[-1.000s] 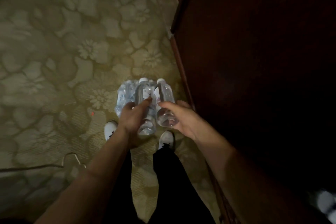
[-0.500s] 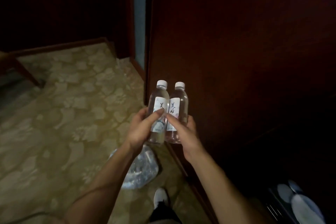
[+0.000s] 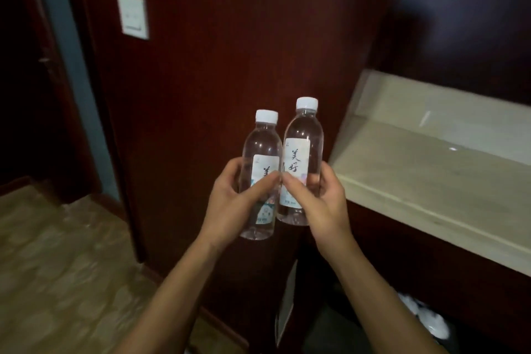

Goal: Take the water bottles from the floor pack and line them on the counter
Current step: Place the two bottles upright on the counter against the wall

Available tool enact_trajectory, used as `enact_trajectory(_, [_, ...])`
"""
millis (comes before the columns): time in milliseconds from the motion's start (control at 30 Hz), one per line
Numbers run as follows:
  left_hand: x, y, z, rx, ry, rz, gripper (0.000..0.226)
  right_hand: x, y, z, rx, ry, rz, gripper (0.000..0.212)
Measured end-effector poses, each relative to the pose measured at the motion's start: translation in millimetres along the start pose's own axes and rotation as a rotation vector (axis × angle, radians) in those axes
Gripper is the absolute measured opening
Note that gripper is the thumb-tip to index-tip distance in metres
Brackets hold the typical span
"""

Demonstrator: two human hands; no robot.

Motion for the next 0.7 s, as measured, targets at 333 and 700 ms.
enact_trajectory(333, [9.3, 163.3, -63.9, 0.307, 0.151, -0.039, 0.053, 37.7, -179.4, -35.7, -0.21, -0.131, 0.17, 0.061])
enact_trajectory(700, [93.1, 300.2, -159.8, 0.299, 0.091, -0.137, 0.045, -19.2, -324.2, -146.8, -0.183, -0.121, 0.237, 0.058])
Point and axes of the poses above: each hand's wrist, its own z-axis away from the middle knuckle, its own y-axis out of the palm, x = y × z, the point moved 2 cm from there along -z, towards the middle knuckle, and after that the axes turned 11 degrees about z, right-handed, at the moved point
